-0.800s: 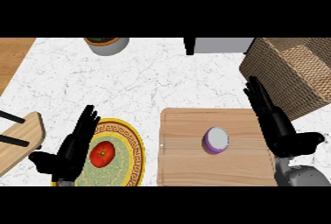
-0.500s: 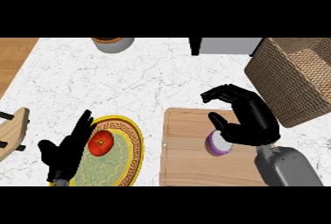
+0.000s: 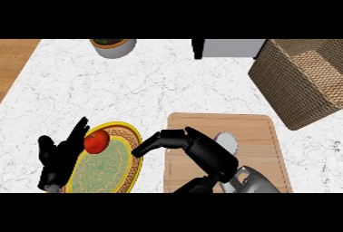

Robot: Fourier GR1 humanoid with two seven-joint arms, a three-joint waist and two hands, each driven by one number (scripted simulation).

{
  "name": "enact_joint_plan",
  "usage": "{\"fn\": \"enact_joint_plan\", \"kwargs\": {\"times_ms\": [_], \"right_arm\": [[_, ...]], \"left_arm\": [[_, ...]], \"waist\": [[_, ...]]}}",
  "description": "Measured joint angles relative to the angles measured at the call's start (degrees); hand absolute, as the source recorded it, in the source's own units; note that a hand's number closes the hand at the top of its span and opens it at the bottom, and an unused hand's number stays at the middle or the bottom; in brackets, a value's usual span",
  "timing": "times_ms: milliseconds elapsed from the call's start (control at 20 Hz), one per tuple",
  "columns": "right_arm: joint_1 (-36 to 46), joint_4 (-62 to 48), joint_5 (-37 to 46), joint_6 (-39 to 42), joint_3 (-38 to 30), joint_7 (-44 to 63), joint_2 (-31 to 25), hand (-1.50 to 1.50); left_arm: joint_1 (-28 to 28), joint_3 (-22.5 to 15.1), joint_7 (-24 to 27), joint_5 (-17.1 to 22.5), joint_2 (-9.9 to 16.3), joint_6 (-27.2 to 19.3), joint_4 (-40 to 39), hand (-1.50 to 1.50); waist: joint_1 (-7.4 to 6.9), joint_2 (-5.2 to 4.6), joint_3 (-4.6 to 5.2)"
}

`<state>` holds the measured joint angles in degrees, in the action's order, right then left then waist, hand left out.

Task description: Pick the can from the cutting board and place it in the basket

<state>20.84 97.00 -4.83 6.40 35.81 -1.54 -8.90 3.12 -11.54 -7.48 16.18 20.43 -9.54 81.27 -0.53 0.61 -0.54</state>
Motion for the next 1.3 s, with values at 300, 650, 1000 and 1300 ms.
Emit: {"fn": "enact_joint_plan", "kwargs": {"times_ms": [300, 650, 1000, 1300], "right_arm": [[7.44, 4.5, 14.61, -2.1, -1.95, 10.58, -9.72, -1.5], [18.44, 11.83, 14.16, 10.79, -9.46, 23.42, -23.22, -1.5], [27.08, 11.64, 0.08, 30.28, -15.27, 31.6, -34.6, -1.5], [30.27, 10.54, -10.31, 41.09, -18.37, 35.72, -41.92, -1.5]], "left_arm": [[1.51, 1.17, -1.44, 0.88, 1.0, -0.12, 0.56, 0.0], [2.38, 1.33, -2.01, 0.77, 1.39, -0.13, 1.57, 0.0], [2.58, 0.83, -2.38, -0.09, 0.93, -0.75, 2.32, 0.0], [2.66, 0.92, -2.55, -0.57, 0.76, -0.58, 2.46, 0.0]], "waist": [[1.73, 0.7, 0.19], [1.87, 0.54, 0.27], [1.55, 0.3, 0.29], [1.32, 0.14, 0.21]]}}
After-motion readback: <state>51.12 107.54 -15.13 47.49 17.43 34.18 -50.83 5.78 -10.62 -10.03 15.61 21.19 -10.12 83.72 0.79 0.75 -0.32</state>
